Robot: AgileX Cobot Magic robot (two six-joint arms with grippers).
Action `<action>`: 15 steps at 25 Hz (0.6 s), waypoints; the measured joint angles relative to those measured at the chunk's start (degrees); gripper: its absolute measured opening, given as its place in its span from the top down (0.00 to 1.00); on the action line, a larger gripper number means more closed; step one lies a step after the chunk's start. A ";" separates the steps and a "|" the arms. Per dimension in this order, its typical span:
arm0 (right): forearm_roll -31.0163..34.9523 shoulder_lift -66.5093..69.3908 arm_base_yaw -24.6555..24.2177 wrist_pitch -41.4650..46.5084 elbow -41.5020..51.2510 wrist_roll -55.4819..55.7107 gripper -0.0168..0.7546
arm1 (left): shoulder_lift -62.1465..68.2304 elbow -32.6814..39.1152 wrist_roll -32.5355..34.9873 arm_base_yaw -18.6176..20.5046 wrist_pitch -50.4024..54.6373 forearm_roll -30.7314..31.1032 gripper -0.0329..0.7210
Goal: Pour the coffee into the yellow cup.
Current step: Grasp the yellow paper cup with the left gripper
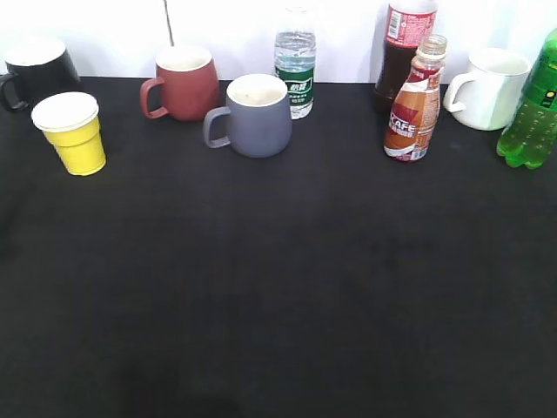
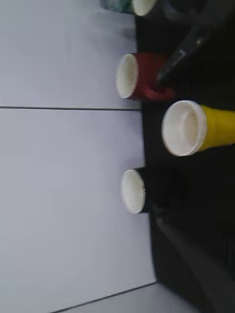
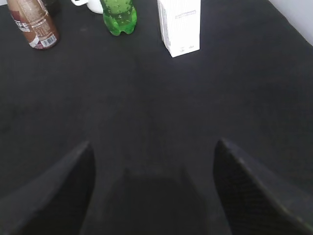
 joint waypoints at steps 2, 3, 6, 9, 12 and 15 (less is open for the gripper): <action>0.00 0.00 0.00 0.00 0.00 0.00 0.22 | 9.91 1.99 0.00 -3.40 -8.56 -0.26 0.18; 0.00 0.00 0.00 0.00 0.00 0.00 0.22 | 14.11 1.99 0.00 -5.31 -11.98 -0.32 0.18; 0.00 0.00 0.00 0.00 0.00 0.00 0.22 | 27.18 1.99 -0.59 -7.88 -21.74 -0.89 0.18; 0.00 0.00 0.00 0.00 0.00 0.00 0.22 | 35.55 1.99 -1.16 -7.93 -25.19 -6.26 0.17; 0.00 0.00 0.00 0.00 0.00 0.00 0.22 | 43.43 -1.89 -1.16 -7.93 -25.30 -6.30 0.09; 0.00 0.00 0.00 0.00 0.00 0.00 0.22 | 49.62 -6.80 -1.34 -7.93 -25.30 -6.49 0.07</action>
